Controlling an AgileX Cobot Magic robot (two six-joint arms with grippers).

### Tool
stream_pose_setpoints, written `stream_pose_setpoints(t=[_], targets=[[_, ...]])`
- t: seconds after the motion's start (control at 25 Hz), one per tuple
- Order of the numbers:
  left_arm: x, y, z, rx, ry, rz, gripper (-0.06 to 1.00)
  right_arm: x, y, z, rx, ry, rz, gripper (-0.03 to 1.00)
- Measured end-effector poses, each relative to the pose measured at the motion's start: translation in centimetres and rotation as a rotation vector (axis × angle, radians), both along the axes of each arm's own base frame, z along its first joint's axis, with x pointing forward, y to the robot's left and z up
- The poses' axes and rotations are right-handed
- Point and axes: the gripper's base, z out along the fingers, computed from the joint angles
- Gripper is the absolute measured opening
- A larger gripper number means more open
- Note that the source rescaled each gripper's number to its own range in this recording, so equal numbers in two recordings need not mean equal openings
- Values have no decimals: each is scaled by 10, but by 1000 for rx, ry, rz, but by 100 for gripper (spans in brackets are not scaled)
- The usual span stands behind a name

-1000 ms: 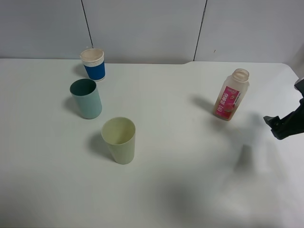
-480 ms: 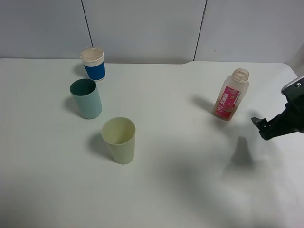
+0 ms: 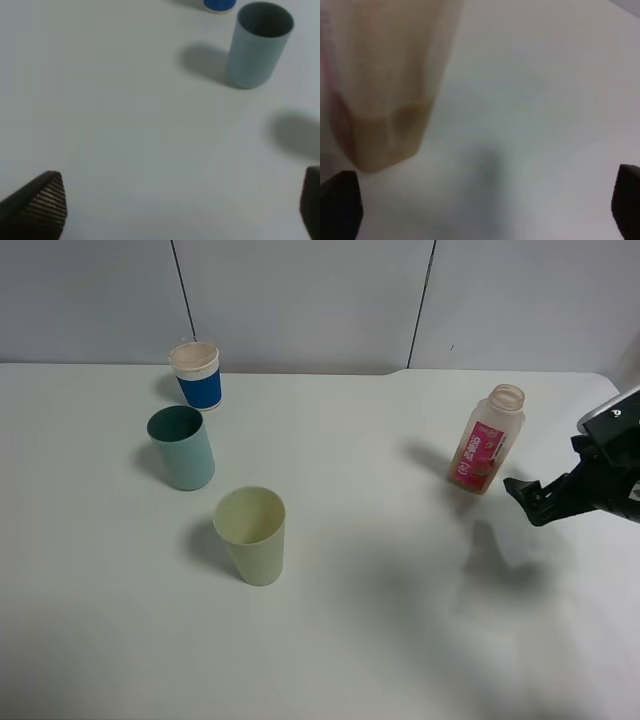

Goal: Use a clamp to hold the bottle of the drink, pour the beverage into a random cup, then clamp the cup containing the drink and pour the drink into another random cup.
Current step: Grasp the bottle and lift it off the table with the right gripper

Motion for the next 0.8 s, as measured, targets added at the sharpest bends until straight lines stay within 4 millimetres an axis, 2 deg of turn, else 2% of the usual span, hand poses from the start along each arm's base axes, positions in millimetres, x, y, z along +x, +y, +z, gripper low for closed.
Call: stream_pose_setpoints(t=[0.2,0.52,0.8], targets=[[0,0,0,0,0,0,95,3,4,-8,-4,15,71,100],[0,0,0,0,0,0,95,7,5,-15,11,19,83,100],[0,0,0,0,0,0,95,21,4,-16,58,-51,86,100]])
